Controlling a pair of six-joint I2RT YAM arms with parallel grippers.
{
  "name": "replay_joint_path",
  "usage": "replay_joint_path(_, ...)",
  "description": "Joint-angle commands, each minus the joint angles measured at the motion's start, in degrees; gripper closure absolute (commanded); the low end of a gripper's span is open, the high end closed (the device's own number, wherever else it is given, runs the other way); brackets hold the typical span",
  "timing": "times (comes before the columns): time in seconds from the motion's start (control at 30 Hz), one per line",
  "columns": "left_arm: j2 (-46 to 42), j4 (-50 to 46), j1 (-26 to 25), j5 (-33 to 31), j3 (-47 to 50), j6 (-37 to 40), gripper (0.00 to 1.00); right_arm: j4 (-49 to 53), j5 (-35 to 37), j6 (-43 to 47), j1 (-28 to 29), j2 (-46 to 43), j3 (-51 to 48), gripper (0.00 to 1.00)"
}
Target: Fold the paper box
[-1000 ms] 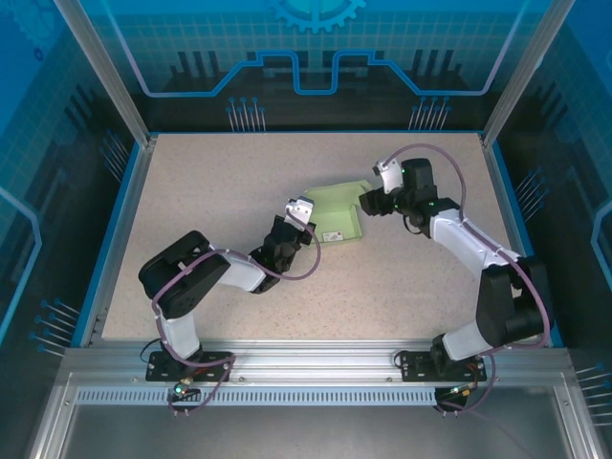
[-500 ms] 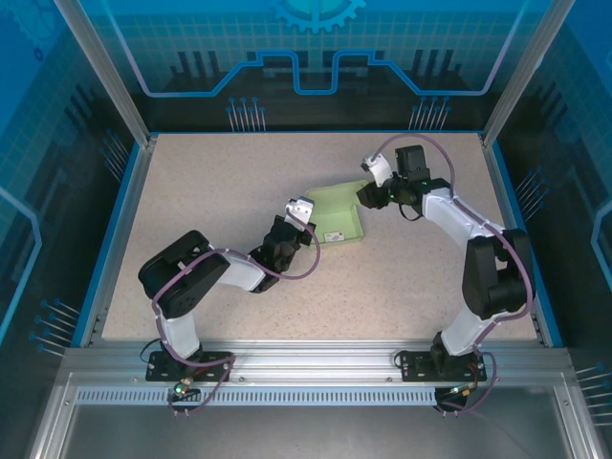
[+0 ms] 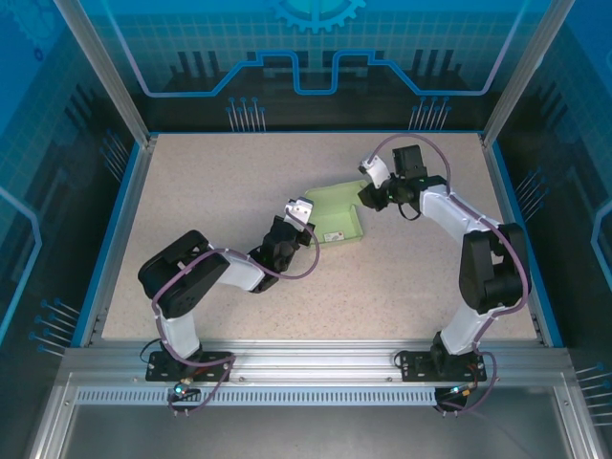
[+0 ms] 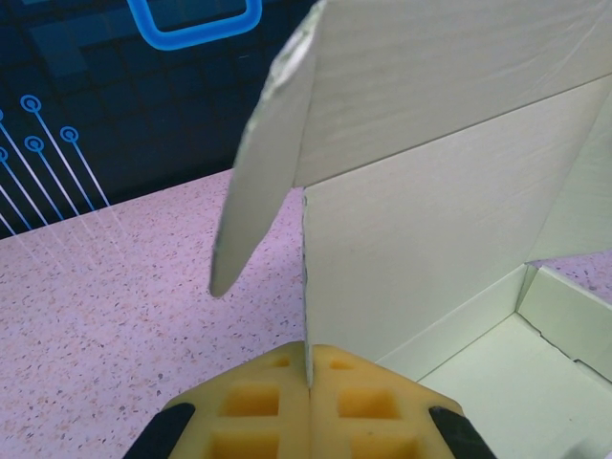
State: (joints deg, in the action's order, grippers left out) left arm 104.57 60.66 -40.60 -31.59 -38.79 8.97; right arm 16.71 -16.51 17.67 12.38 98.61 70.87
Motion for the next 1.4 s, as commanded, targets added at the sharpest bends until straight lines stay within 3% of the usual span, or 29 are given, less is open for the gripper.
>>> replay_joint_path(0.0,-0.82,0.79,0.38,0.57,0.72,-0.97,1.00,0.89,0.21,0.79,0.19,1.06,0.49,0.81)
replay_joint_path(0.2,-0.97,0.51,0.43,0.61,0.75,-1.28,1.00,-0.61,0.25,0.02,0.44,-0.05,-0.62,0.96)
replay_joint_path(0.33,-1.61,-0.35,0.38,0.59,0.82,-2.08,1.00,-1.63,1.97,-0.92,0.82,-1.07,-1.91,1.00)
replay_joint_path(0.73,-7.09,-9.49,0.47,3.46,2.05,-6.20,0.63,-1.86,4.91,-2.10,1.51,-2.46,-3.11,1.00)
replay_joint_path(0.83,-9.64,-16.69,0.95,6.11,1.22,-8.08,0.50,-2.08,4.83,-2.11,1.55,-2.37,-3.11,1.00)
replay_joint_path(0.93,-12.06,-23.84,2.23,9.70,-0.12,-10.12,0.44,-2.12,4.82,-2.21,1.64,-2.28,-3.11,1.00)
replay_joint_path(1.17,-15.06,-38.93,5.91,18.50,-6.16,-11.17,0.40,-2.34,4.60,-2.13,1.61,-2.31,-2.93,1.00)
replay_joint_path(1.37,-13.95,-44.16,7.71,22.04,-10.40,-10.17,0.44,-2.47,4.66,-2.03,1.62,-2.24,-2.90,1.00)
